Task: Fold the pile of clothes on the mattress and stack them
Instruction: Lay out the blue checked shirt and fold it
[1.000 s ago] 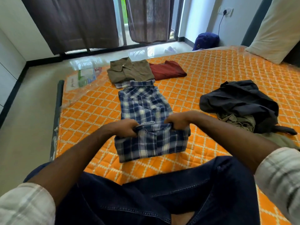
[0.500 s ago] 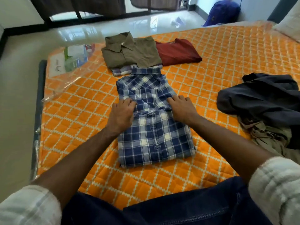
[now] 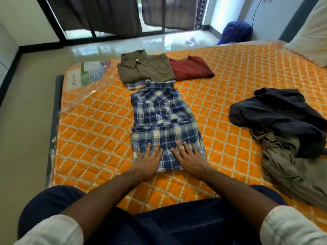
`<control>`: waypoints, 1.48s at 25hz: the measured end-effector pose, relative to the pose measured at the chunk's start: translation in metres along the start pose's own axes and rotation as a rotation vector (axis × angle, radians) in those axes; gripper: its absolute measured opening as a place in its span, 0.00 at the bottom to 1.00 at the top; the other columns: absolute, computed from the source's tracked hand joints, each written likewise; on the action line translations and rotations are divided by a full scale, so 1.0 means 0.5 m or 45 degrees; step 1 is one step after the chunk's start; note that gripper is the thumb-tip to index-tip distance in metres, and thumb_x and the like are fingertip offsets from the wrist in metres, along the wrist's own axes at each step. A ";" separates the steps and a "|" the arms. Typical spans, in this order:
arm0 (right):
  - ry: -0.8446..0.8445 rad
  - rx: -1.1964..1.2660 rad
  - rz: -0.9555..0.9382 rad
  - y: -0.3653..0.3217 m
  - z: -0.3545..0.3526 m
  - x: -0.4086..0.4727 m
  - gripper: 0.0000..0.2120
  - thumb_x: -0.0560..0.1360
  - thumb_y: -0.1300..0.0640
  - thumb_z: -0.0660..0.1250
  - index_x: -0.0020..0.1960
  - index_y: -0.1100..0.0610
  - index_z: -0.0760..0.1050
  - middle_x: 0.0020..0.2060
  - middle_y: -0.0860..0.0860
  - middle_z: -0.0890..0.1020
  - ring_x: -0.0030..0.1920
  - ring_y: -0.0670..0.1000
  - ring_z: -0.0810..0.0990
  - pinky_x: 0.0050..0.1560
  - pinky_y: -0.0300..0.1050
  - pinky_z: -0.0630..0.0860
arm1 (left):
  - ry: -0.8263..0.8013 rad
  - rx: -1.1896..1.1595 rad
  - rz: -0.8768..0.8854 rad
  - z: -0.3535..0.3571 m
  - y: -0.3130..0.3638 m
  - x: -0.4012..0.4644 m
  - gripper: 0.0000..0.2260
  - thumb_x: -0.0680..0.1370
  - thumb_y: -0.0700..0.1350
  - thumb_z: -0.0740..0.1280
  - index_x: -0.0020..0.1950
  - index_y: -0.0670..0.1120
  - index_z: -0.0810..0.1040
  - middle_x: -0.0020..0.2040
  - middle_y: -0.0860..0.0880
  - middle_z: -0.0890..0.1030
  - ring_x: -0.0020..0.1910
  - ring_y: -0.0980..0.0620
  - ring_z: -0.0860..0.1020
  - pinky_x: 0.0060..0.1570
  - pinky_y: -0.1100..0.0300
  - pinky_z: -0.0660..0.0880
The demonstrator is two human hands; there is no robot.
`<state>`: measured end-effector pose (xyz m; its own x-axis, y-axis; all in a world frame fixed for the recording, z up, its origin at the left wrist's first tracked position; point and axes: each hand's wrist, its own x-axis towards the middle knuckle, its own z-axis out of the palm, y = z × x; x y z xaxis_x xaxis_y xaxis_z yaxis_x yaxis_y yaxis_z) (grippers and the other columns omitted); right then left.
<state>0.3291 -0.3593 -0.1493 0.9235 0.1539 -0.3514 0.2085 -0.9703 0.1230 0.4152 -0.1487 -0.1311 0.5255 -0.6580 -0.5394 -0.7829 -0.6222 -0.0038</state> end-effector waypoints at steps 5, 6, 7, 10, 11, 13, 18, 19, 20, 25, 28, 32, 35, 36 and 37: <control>-0.197 0.013 -0.215 -0.020 -0.078 -0.090 0.35 0.82 0.63 0.58 0.83 0.55 0.43 0.79 0.65 0.56 0.75 0.68 0.64 0.68 0.65 0.71 | -0.304 -0.024 0.153 -0.052 0.023 -0.111 0.34 0.80 0.31 0.54 0.82 0.43 0.41 0.82 0.43 0.40 0.81 0.38 0.45 0.76 0.39 0.56; -0.227 0.040 -0.265 -0.024 -0.096 -0.112 0.34 0.81 0.66 0.58 0.82 0.55 0.48 0.75 0.65 0.66 0.69 0.66 0.72 0.63 0.62 0.75 | -0.389 -0.052 0.203 -0.052 0.025 -0.125 0.33 0.79 0.31 0.54 0.82 0.41 0.46 0.82 0.41 0.46 0.80 0.39 0.51 0.75 0.44 0.59; -0.275 0.064 -0.286 -0.032 -0.117 -0.137 0.33 0.79 0.67 0.58 0.82 0.56 0.52 0.70 0.63 0.72 0.64 0.65 0.76 0.60 0.59 0.77 | -0.451 -0.102 0.242 -0.053 0.027 -0.137 0.30 0.78 0.31 0.55 0.80 0.39 0.55 0.80 0.37 0.55 0.77 0.39 0.61 0.71 0.47 0.65; -0.417 0.132 -0.284 -0.058 -0.175 -0.201 0.31 0.78 0.68 0.58 0.80 0.59 0.58 0.64 0.62 0.78 0.62 0.63 0.78 0.54 0.52 0.74 | -0.426 -0.172 0.319 -0.068 0.025 -0.177 0.06 0.77 0.33 0.58 0.51 0.38 0.73 0.47 0.38 0.78 0.40 0.42 0.74 0.41 0.46 0.74; -0.461 0.159 -0.277 -0.060 -0.191 -0.216 0.30 0.78 0.68 0.59 0.79 0.61 0.59 0.61 0.63 0.79 0.59 0.63 0.79 0.50 0.50 0.74 | -0.400 -0.190 0.337 -0.082 0.021 -0.188 0.04 0.78 0.34 0.59 0.44 0.40 0.72 0.40 0.42 0.75 0.34 0.45 0.71 0.36 0.49 0.71; -0.554 0.203 -0.245 -0.053 -0.223 -0.229 0.26 0.77 0.67 0.60 0.75 0.62 0.64 0.56 0.63 0.80 0.54 0.63 0.80 0.45 0.52 0.76 | -0.390 -0.299 0.350 -0.121 0.003 -0.204 0.08 0.78 0.36 0.62 0.40 0.42 0.72 0.34 0.48 0.73 0.31 0.50 0.69 0.34 0.55 0.68; -0.471 0.304 -0.086 0.055 -0.341 -0.140 0.13 0.78 0.67 0.60 0.61 0.63 0.76 0.53 0.59 0.80 0.48 0.55 0.76 0.47 0.49 0.72 | -0.089 -0.604 0.277 -0.224 -0.123 -0.151 0.04 0.77 0.43 0.66 0.42 0.46 0.77 0.39 0.49 0.77 0.36 0.52 0.74 0.39 0.56 0.71; -0.416 0.320 -0.041 0.086 -0.365 -0.103 0.13 0.79 0.66 0.60 0.61 0.63 0.76 0.52 0.58 0.80 0.47 0.54 0.74 0.47 0.47 0.70 | 0.022 -0.675 0.232 -0.244 -0.152 -0.128 0.06 0.76 0.46 0.65 0.45 0.43 0.78 0.41 0.48 0.78 0.38 0.50 0.75 0.40 0.55 0.71; -0.364 0.356 0.011 0.118 -0.381 -0.063 0.13 0.79 0.65 0.61 0.62 0.61 0.76 0.52 0.57 0.80 0.47 0.54 0.74 0.47 0.46 0.69 | 0.141 -0.728 0.181 -0.257 -0.180 -0.100 0.08 0.76 0.46 0.65 0.46 0.42 0.77 0.42 0.47 0.77 0.40 0.48 0.76 0.40 0.55 0.72; -0.235 0.456 0.265 0.220 -0.340 0.146 0.13 0.77 0.64 0.62 0.61 0.59 0.76 0.57 0.57 0.80 0.56 0.59 0.77 0.50 0.51 0.74 | 0.548 -0.836 -0.175 -0.220 -0.248 0.069 0.07 0.82 0.44 0.66 0.56 0.41 0.74 0.49 0.41 0.78 0.44 0.45 0.74 0.40 0.53 0.70; -0.103 0.415 0.439 0.227 -0.283 0.214 0.15 0.78 0.62 0.63 0.64 0.56 0.74 0.60 0.57 0.79 0.59 0.60 0.77 0.51 0.52 0.74 | 0.693 -0.973 -0.297 -0.176 -0.273 0.158 0.12 0.81 0.46 0.69 0.60 0.42 0.74 0.56 0.40 0.79 0.49 0.46 0.76 0.44 0.54 0.70; 0.506 0.321 0.508 0.145 -0.169 0.196 0.23 0.82 0.50 0.60 0.75 0.53 0.65 0.73 0.55 0.69 0.72 0.60 0.66 0.71 0.61 0.63 | 0.593 -1.153 -0.598 -0.105 -0.284 0.203 0.38 0.77 0.65 0.67 0.73 0.37 0.65 0.69 0.38 0.69 0.65 0.38 0.73 0.60 0.43 0.75; 0.384 0.430 0.424 0.023 -0.051 0.149 0.36 0.81 0.30 0.46 0.83 0.46 0.46 0.83 0.51 0.46 0.82 0.58 0.44 0.77 0.67 0.34 | 0.268 -1.559 -0.578 -0.059 -0.265 0.180 0.53 0.68 0.74 0.69 0.75 0.35 0.58 0.70 0.36 0.70 0.65 0.34 0.74 0.52 0.47 0.78; 0.316 0.466 0.433 0.004 -0.017 0.150 0.38 0.79 0.27 0.44 0.83 0.44 0.40 0.82 0.50 0.39 0.81 0.57 0.37 0.74 0.69 0.30 | 0.222 -1.750 -0.563 -0.051 -0.259 0.174 0.54 0.67 0.71 0.73 0.76 0.37 0.55 0.69 0.41 0.71 0.65 0.38 0.76 0.53 0.49 0.78; 0.288 0.492 0.450 -0.003 0.008 0.157 0.39 0.79 0.26 0.43 0.82 0.43 0.37 0.81 0.49 0.36 0.81 0.56 0.34 0.74 0.70 0.30 | 0.189 -1.948 -0.564 -0.047 -0.252 0.165 0.54 0.66 0.68 0.77 0.77 0.39 0.55 0.69 0.45 0.72 0.64 0.41 0.78 0.53 0.50 0.79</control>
<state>0.3999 -0.3466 -0.1805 0.9706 -0.1973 -0.1375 -0.2191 -0.9614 -0.1665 0.5651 -0.1343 -0.1553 0.7076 -0.2952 -0.6420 0.4405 -0.5261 0.7274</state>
